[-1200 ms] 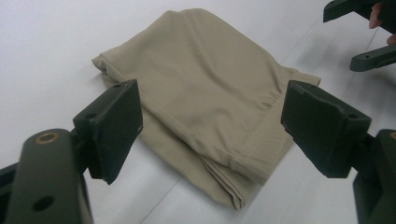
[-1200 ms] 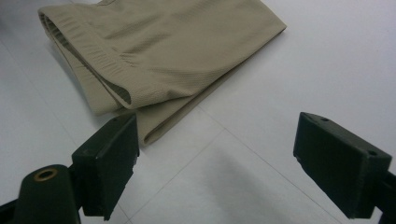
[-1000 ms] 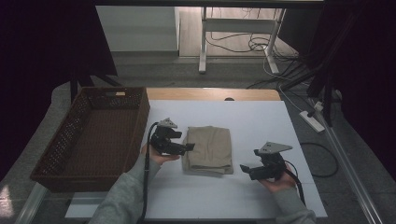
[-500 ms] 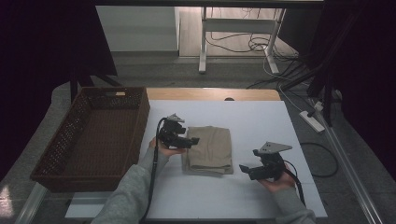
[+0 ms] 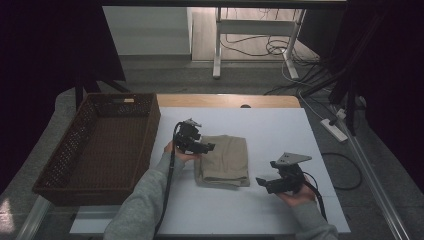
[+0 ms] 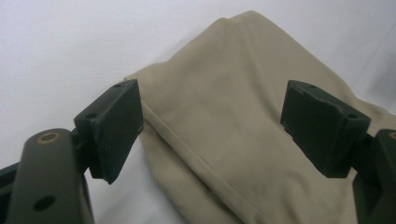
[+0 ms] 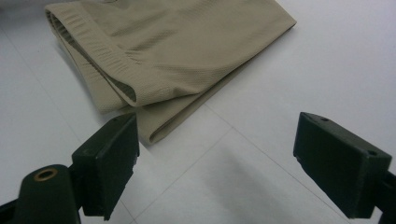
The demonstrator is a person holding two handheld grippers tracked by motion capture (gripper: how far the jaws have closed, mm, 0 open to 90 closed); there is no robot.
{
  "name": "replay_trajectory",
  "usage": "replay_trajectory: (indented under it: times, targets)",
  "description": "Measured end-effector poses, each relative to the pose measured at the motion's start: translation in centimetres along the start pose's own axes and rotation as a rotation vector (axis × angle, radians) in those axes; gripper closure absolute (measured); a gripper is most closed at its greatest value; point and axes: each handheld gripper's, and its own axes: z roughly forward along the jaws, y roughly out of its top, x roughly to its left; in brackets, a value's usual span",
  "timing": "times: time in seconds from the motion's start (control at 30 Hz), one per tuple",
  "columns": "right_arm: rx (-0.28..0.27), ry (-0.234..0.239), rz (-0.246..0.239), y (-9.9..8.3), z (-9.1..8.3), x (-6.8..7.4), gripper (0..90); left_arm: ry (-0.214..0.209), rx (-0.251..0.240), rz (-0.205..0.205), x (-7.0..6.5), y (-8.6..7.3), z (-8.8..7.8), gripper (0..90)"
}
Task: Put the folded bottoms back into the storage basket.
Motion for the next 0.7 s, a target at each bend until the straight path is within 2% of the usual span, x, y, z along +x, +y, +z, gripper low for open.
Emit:
replay_trajectory:
  times: [0.27,0.5,0.7]
  targets:
    - [0.004,-0.004,0.003,-0.1,-0.1,0.0,14.5,0.025,0.019,-0.005,0.6,0.5,1.0,20.9]
    - [0.008,0.001,0.006,-0.1,0.1,0.0,14.5,0.025,0.037,-0.018,1.7,0.8,2.1,21.3]
    - [0.014,0.002,0.006,-0.2,0.2,0.0,14.5,0.025,0.043,-0.015,1.9,1.1,2.6,21.8]
